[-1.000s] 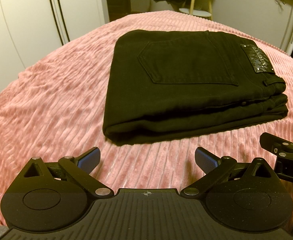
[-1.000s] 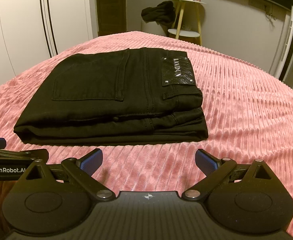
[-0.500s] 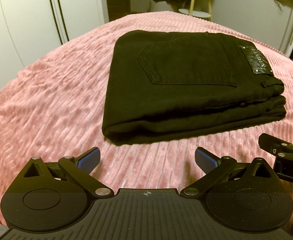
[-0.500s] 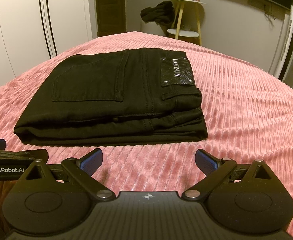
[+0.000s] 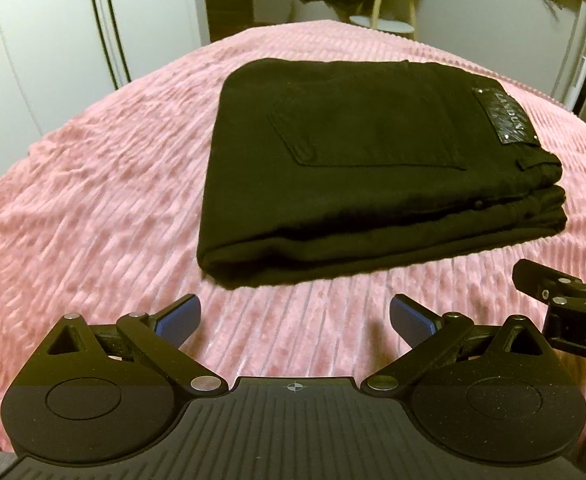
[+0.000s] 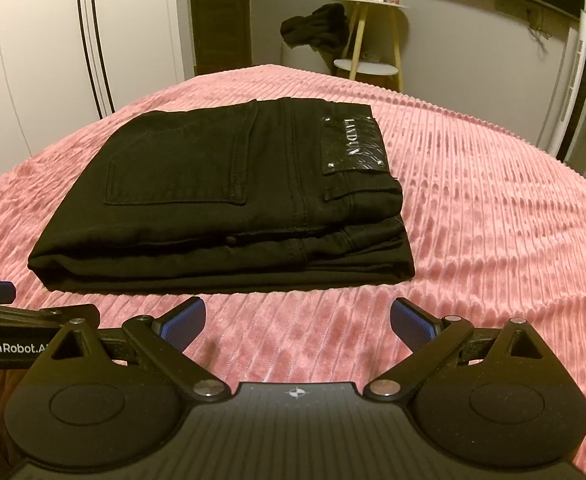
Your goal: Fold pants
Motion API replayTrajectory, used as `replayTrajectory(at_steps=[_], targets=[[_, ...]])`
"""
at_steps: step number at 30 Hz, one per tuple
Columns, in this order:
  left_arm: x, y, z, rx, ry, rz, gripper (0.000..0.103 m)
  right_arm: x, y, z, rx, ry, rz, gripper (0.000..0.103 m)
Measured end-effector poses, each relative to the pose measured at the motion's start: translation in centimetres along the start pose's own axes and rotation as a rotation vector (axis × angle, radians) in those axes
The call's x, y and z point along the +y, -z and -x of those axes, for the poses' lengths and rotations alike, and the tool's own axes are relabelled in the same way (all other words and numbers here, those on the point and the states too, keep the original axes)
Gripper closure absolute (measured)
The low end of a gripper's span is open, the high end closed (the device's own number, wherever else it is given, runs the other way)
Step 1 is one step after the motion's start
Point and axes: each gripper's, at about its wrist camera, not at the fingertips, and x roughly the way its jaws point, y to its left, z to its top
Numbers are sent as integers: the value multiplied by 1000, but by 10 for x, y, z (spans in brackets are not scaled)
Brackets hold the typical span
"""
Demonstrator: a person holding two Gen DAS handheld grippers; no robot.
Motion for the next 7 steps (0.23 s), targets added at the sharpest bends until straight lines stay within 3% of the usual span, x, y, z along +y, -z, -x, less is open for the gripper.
replayTrajectory(at_steps=[7], targets=[[-2,1,-2,12,-1,-15,0,-2,0,0,0,-1,-1,4]])
